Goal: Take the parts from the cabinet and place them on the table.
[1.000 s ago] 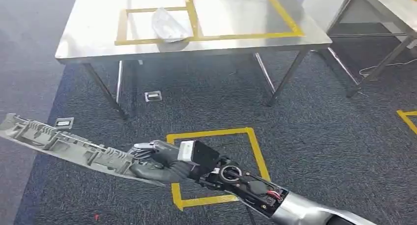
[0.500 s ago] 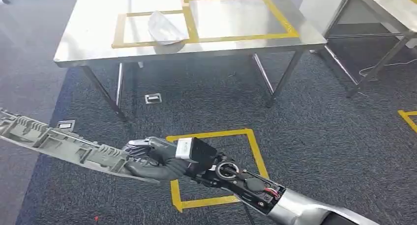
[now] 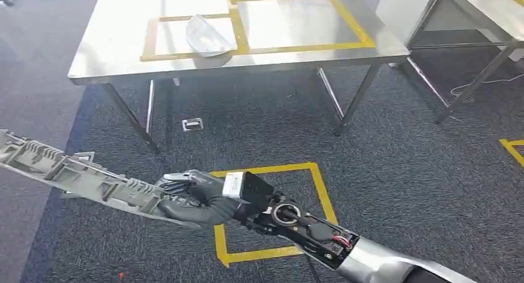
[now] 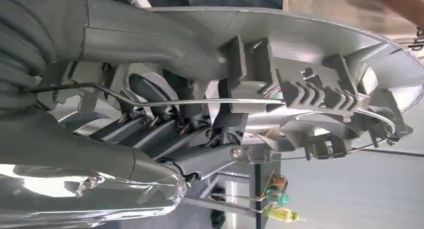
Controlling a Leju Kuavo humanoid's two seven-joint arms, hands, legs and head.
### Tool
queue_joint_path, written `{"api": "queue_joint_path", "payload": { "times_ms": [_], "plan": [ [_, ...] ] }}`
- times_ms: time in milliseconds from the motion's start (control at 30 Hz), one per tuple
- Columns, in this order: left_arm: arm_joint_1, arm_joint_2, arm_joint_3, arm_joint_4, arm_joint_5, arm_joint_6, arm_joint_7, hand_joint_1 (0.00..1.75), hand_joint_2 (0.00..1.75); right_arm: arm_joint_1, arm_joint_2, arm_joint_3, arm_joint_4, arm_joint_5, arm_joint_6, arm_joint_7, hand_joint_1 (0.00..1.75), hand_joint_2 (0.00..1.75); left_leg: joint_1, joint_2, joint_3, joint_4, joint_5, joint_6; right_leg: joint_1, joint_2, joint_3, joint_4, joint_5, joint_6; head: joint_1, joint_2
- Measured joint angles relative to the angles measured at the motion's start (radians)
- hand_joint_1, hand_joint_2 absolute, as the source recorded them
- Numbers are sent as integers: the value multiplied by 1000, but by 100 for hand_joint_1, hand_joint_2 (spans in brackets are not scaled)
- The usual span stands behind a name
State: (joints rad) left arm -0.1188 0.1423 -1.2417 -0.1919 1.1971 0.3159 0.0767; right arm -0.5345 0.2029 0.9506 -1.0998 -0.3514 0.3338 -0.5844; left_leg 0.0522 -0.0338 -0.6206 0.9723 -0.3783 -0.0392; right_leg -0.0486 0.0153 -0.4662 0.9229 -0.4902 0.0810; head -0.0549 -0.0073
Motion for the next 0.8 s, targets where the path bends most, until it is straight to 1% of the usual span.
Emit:
{"api": "queue_joint_path", "payload": {
  "times_ms": [233, 367, 467, 500, 533, 567, 600, 633, 667, 700, 733, 767, 800],
  "plan": [
    [0, 0, 0, 0, -4, -5, -3, 0, 175, 0, 0, 0, 0, 2, -3, 9, 175, 175, -1, 0, 0, 2, -1, 0, 0, 0, 0, -1, 0, 0, 0, 0],
    [-2, 2, 0, 0, -5, -8, -7, 0, 175, 0, 0, 0, -3, 2, -5, 18, 175, 175, -5, 0, -1, 7, -5, 6, -4, 0, 2, -2, 0, 2, 0, 0],
    [-3, 5, 0, 0, -3, -11, -7, 0, 175, 0, 0, 0, -8, 1, -3, 21, 175, 175, -12, 1, -2, 12, -12, 15, -10, 1, 5, -8, -1, 9, 0, 0],
    [-3, 6, 0, 0, -3, -11, -7, 0, 175, 0, 0, 0, -9, 1, -2, 21, 175, 175, -12, 2, -3, 7, -12, 18, -10, 3, 13, -4, 9, 16, 0, 0],
    [-4, 6, 0, 0, -3, -11, -7, 0, 175, -1, 0, -1, -10, 1, -1, 20, 175, 175, -12, 4, -2, 2, -19, 25, -9, 2, 14, -4, 13, 21, 0, 0],
    [-6, 8, 0, 0, -3, -11, -7, 0, 175, -2, 0, -1, -11, -1, 0, 19, 175, 175, -6, 2, 14, -6, -29, 40, -12, -1, 12, 7, 7, 20, 0, 0],
    [-4, 8, 0, 0, -2, -11, -7, 0, 175, -3, 0, 0, -11, -1, 0, 20, 175, 175, -7, 3, 24, -11, -31, 44, -10, -10, -3, 40, -6, 15, 4, 0],
    [-3, 6, 0, 0, 0, -11, -7, 0, 175, -6, 0, 0, -11, -2, 0, 19, 175, 175, -9, 5, 31, -11, -36, 50, -7, -11, -45, 113, -42, 6, 6, 0],
    [-3, 6, 0, 0, 2, -11, -7, 0, 175, -8, 0, -1, -11, -2, 2, 17, 175, 175, -12, 7, 35, -11, -39, 52, -1, -10, -99, 204, -80, 0, 8, 0],
    [-3, 6, 0, 0, 4, -10, -7, 0, 175, -6, 0, 0, -11, -2, 5, 16, 175, 175, -15, 8, 40, -11, -42, 54, 4, -10, -152, 288, -109, -3, 8, 0],
    [-3, 6, 0, 0, 5, -10, -7, 0, 175, -5, 0, 0, -11, -2, 5, 16, 175, 175, -19, 8, 45, -10, -47, 53, 7, -10, -193, 349, -121, -4, 8, 0],
    [-2, 6, 0, 0, 5, -9, -7, 0, 175, -5, 0, 1, -10, -2, 5, 16, 175, 175, -21, 8, 53, -9, -49, 50, 10, -10, -213, 363, -109, -5, 7, 0],
    [-2, 5, 0, 0, 7, -8, -7, 0, 175, -5, 0, 1, -10, -2, 5, 17, 175, 175, -23, 7, 64, -9, -56, 46, 13, -10, -208, 329, -72, -9, 8, 0]
  ]
}}
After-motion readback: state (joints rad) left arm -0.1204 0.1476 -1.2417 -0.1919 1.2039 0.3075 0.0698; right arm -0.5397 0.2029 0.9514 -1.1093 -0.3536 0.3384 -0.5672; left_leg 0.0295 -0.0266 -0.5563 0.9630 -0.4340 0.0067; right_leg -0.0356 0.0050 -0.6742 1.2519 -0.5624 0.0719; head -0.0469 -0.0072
